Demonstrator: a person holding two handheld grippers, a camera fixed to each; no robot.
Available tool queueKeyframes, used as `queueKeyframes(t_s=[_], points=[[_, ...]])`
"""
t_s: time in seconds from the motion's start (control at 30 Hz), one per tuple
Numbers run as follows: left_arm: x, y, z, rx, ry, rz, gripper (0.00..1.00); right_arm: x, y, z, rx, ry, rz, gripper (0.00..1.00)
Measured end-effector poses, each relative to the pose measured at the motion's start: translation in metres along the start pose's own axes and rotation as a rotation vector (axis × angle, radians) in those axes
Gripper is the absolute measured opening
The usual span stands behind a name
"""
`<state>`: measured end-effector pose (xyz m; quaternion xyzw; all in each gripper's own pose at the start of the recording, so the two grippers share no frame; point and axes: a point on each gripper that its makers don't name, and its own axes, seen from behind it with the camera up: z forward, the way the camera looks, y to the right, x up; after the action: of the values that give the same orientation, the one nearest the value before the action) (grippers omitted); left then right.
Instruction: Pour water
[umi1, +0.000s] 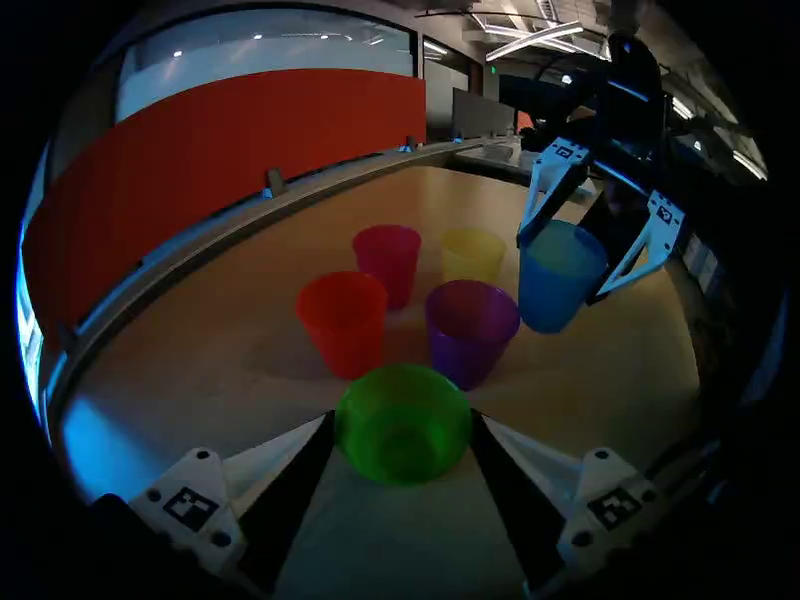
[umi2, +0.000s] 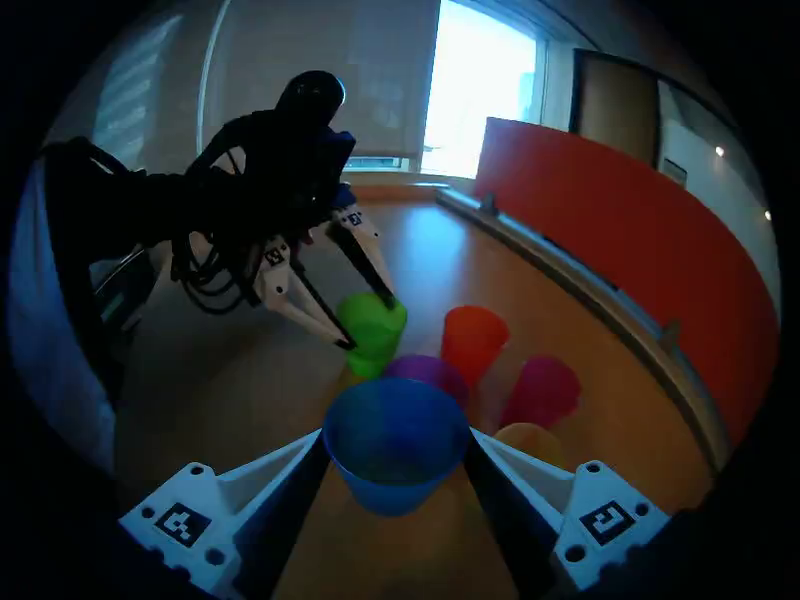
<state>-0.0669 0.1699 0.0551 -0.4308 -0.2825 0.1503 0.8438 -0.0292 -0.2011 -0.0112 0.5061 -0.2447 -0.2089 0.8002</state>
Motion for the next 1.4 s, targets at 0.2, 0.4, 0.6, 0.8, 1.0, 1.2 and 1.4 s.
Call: queueKeyframes(t_s=[0.2, 0.4, 0.6, 0.8, 1.0, 1.2, 1.4], points=[[-0.005, -0.001, -0.002, -0.003, -0.015, -0.008, 0.99, -0.008, -0.008, 0.006, 0.015, -0.01, 0.008, 0.94], [-0.007, 0.003, -0.005, -0.01, -0.014, 0.001, 1.0, -0.015, -0.017, 0.012, 0.035, -0.019, 0.01, 0.94], [-0.009, 0.005, -0.007, -0.012, -0.017, 0.0, 1.0, -0.02, -0.025, 0.019, 0.053, -0.021, 0.022, 0.94], [-0.011, 0.006, -0.011, -0.009, -0.02, 0.001, 1.0, -0.024, -0.032, 0.024, 0.072, -0.024, 0.028, 0.94], [-0.014, 0.007, -0.014, -0.009, -0.022, 0.001, 1.0, -0.027, -0.038, 0.028, 0.087, -0.023, 0.037, 0.94], [-0.016, 0.01, -0.016, -0.007, -0.026, 0.008, 1.0, -0.031, -0.042, 0.031, 0.094, -0.023, 0.044, 0.95], [-0.019, 0.012, -0.018, -0.005, -0.027, 0.012, 1.0, -0.034, -0.044, 0.031, 0.095, -0.024, 0.046, 0.96]])
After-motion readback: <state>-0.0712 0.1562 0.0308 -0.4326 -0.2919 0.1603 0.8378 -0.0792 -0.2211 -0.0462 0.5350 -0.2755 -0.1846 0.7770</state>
